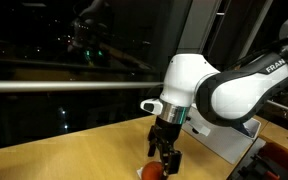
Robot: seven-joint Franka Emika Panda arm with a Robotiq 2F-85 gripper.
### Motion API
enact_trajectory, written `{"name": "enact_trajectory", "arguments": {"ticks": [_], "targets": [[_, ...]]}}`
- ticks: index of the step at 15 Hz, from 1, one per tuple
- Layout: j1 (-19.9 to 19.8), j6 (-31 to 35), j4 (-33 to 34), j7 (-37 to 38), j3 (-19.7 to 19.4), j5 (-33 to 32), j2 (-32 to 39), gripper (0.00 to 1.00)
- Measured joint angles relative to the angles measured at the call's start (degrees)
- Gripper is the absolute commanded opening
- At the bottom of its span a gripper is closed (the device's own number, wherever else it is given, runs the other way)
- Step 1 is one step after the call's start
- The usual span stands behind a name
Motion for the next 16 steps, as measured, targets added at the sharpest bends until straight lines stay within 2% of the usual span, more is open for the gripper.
{"name": "enact_trajectory", "arguments": {"ticks": [2, 11, 13, 14, 15, 16], "targets": [[-0.44, -0.98, 0.13, -1.05, 0.34, 0.55, 0.20, 0.69], [-6.15, -1.11, 0.91, -9.98, 0.36, 1.77, 3.48, 0.02], [-6.75, -1.11, 0.92, -11.01, 0.37, 2.37, 3.48, 0.00], [-7.01, -1.11, 0.92, -11.30, 0.37, 2.66, 3.48, 0.03], [-7.32, -1.11, 0.90, -11.55, 0.37, 2.97, 3.44, 0.01], [-7.75, -1.09, 0.76, -11.66, 0.35, 3.19, 3.24, 0.03]]}}
